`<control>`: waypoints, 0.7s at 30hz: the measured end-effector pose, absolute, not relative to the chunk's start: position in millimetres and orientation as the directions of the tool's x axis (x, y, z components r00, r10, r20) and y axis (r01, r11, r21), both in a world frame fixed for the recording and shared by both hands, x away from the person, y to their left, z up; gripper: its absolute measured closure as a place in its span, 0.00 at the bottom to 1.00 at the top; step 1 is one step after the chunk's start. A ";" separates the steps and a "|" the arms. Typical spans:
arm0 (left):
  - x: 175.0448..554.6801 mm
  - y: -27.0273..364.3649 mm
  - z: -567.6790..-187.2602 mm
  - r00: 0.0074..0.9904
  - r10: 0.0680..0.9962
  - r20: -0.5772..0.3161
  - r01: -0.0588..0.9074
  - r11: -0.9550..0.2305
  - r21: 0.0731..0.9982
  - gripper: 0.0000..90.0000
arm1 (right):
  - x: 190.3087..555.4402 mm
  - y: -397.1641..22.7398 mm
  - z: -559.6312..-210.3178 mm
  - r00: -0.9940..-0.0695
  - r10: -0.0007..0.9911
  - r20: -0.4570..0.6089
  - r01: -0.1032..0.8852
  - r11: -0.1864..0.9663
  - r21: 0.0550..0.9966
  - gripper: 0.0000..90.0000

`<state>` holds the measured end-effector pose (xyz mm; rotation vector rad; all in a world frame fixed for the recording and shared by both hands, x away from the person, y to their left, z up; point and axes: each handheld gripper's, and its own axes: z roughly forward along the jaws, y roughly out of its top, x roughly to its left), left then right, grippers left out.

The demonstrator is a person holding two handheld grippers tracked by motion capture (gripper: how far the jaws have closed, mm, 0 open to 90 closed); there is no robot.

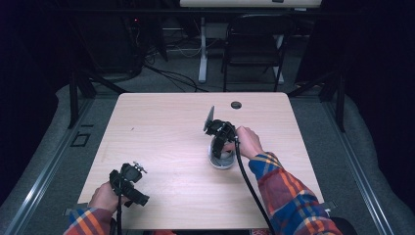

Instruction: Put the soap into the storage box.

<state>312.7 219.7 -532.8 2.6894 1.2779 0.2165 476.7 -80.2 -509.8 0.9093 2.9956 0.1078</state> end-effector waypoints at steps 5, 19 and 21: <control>312.7 219.7 -532.9 0.625 0.778 0.063 0.755 -0.624 0.202 0.00 | 476.8 -82.6 -509.2 -0.829 0.559 0.017 0.558 0.827 0.068 0.27; 312.7 219.4 -533.0 0.625 0.778 0.063 0.755 -0.624 0.201 0.00 | 475.5 -88.0 -505.7 -0.825 0.565 0.022 0.565 0.821 0.080 0.22; 312.7 219.4 -533.0 0.626 0.778 0.063 0.755 -0.624 0.200 0.00 | 475.5 -89.6 -504.2 -0.827 0.561 0.022 0.561 0.824 0.084 0.20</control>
